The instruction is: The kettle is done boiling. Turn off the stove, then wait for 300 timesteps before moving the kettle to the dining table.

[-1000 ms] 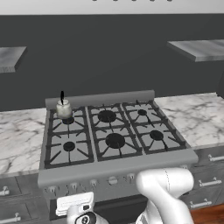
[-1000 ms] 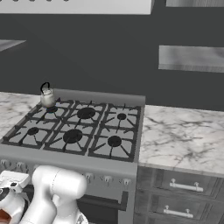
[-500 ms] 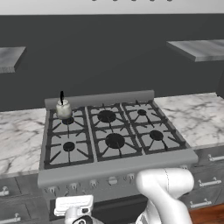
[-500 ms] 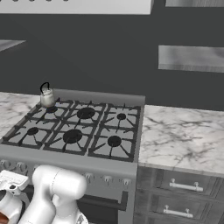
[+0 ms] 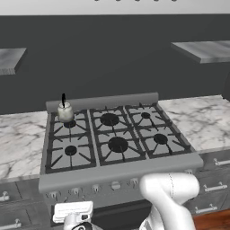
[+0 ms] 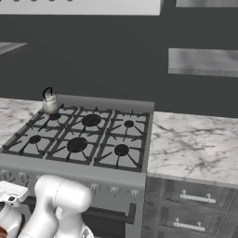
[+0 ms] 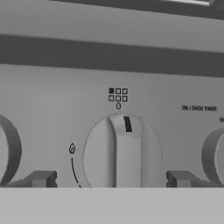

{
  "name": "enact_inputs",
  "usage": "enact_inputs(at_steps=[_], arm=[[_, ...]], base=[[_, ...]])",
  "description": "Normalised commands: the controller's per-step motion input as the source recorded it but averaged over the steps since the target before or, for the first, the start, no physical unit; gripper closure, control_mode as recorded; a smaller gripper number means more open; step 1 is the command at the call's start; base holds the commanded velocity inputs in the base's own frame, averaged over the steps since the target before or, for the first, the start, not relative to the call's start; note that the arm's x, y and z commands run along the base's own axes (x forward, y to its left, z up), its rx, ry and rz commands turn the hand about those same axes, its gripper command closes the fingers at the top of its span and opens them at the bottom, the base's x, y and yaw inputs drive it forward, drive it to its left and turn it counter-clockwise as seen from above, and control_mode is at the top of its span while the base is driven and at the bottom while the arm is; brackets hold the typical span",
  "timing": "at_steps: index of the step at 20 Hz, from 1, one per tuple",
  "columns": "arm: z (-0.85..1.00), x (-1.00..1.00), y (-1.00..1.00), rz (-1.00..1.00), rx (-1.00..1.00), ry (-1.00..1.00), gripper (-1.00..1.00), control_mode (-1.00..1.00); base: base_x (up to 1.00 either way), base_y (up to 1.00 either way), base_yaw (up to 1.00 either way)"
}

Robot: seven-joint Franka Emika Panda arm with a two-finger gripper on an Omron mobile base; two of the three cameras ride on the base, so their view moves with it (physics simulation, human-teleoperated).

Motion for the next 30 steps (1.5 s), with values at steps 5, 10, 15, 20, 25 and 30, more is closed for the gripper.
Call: enact_inputs(at_steps=[5, 10, 15, 20, 25, 30], arm=[[-0.02, -0.22, 0.22, 0.02, 0.01, -0.01, -1.0, -1.0], [0.01, -0.53, 0.08, 0.0, 0.01, -0.07, -1.0, -1.0], [0.31, -0.41, 0.0, -0.01, 0.06, -0.04, -1.0, -1.0], [0.63, -0.32, 0.0, -0.02, 0.05, -0.05, -1.0, -1.0], [0.73, -0.3, 0.0, -0.03, 0.06, -0.03, -1.0, -1.0], [0.76, -0.19, 0.0, -0.01, 0.09, 0.0, -1.0, -1.0]], base=[[0.0, 0.0, 0.0], [0.0, 0.0, 0.0], [0.0, 0.0, 0.0], [0.0, 0.0, 0.0], [0.0, 0.0, 0.0], [0.0, 0.0, 0.0]])
